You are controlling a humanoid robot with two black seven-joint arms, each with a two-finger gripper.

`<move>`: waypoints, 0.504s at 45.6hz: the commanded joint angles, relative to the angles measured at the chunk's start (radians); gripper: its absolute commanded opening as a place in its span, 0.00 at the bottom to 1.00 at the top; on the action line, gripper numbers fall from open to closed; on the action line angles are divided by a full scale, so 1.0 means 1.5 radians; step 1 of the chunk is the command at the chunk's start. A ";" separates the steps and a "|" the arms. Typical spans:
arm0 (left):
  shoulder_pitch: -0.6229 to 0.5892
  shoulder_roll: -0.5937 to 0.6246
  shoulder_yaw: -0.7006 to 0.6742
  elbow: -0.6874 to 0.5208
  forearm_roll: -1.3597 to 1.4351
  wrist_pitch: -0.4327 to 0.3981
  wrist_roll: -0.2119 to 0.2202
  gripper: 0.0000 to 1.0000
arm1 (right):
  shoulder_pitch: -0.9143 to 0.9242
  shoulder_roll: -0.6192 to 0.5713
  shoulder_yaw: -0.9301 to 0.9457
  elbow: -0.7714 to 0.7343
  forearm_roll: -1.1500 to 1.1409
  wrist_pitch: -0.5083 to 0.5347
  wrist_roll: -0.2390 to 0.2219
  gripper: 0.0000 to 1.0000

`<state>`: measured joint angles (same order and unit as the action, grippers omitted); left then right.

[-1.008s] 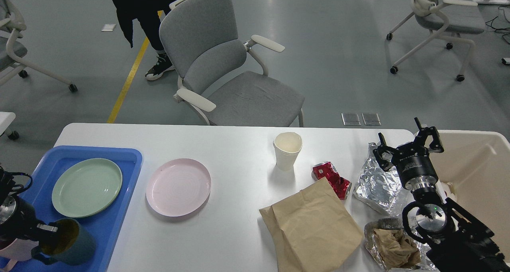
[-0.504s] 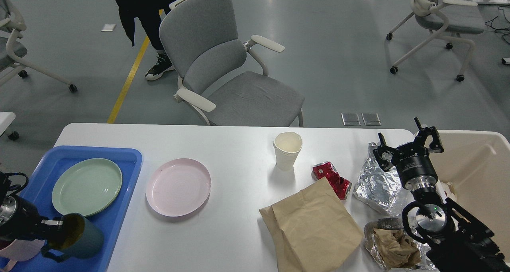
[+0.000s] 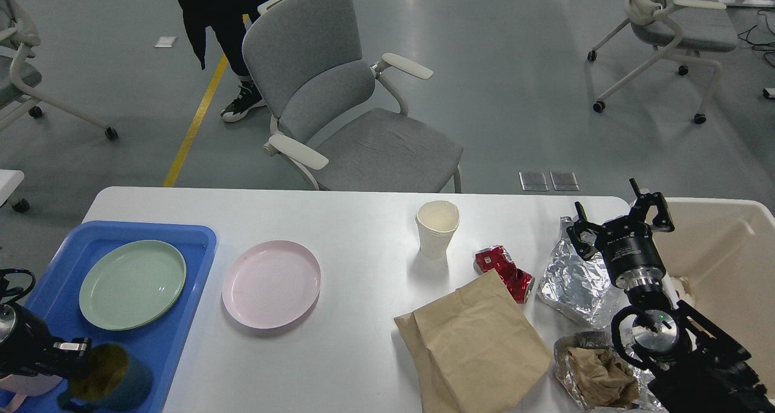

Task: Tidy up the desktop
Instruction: 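Carry the dark green mug onto the blue tray and release it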

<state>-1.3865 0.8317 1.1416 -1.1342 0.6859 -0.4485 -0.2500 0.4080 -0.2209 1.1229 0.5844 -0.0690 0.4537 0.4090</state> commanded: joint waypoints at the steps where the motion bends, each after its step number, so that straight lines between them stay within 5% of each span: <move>1: -0.014 0.003 0.023 -0.016 -0.003 0.003 0.002 0.12 | 0.000 0.000 0.000 0.000 0.000 0.000 -0.001 1.00; 4: -0.022 0.002 0.033 -0.016 -0.004 0.001 0.004 0.00 | 0.000 0.000 0.000 0.000 0.000 0.000 0.000 1.00; 12: -0.036 0.004 0.037 -0.019 -0.006 -0.009 0.003 0.08 | 0.000 0.000 0.000 0.000 0.000 0.000 0.000 1.00; 18: -0.089 0.021 0.060 -0.022 -0.007 -0.036 -0.001 0.58 | 0.000 0.000 0.000 0.000 0.000 0.000 0.000 1.00; 23: -0.152 0.019 0.107 -0.023 -0.044 -0.087 0.000 0.82 | 0.000 0.000 0.000 0.000 0.000 0.000 0.000 1.00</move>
<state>-1.5227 0.8597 1.2366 -1.1672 0.6694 -0.5075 -0.2494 0.4080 -0.2209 1.1229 0.5844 -0.0690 0.4539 0.4090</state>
